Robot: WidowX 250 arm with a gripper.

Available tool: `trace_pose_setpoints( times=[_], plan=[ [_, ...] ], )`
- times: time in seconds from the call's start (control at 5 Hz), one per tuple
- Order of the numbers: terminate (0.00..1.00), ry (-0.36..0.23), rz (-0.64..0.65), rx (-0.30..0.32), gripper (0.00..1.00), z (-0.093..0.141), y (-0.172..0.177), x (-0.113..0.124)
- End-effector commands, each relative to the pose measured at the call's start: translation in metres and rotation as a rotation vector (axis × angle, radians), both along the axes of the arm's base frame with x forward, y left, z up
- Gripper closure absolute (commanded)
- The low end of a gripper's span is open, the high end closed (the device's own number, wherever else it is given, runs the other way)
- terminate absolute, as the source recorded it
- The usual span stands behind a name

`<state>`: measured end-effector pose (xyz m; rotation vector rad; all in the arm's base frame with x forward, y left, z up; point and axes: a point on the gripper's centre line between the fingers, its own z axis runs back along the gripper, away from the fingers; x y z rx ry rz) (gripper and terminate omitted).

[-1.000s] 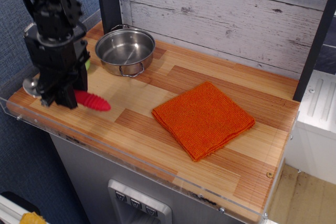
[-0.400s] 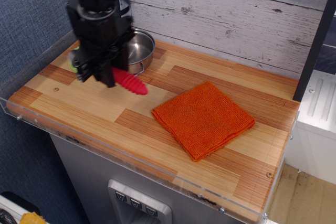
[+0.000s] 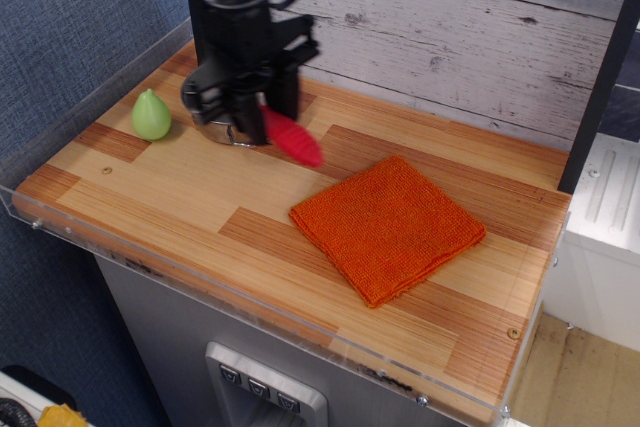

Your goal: Put the spoon on the orange rectangle.

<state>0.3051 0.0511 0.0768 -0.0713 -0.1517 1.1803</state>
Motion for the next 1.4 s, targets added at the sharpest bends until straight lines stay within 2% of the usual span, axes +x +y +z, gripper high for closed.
trace_pose_setpoints(
  times=[0.0, 0.8, 1.0, 1.2],
  plan=[
    [0.0, -0.033, -0.153, 0.052, 1.0, 0.003, -0.052, 0.0],
    [0.0, 0.03, -0.241, 0.071, 1.0, -0.05, -0.106, -0.018],
    [0.0, 0.033, -0.253, 0.072, 1.0, -0.057, -0.112, -0.021],
    [0.0, 0.023, -0.251, 0.063, 1.0, -0.055, -0.111, -0.022]
  ],
)
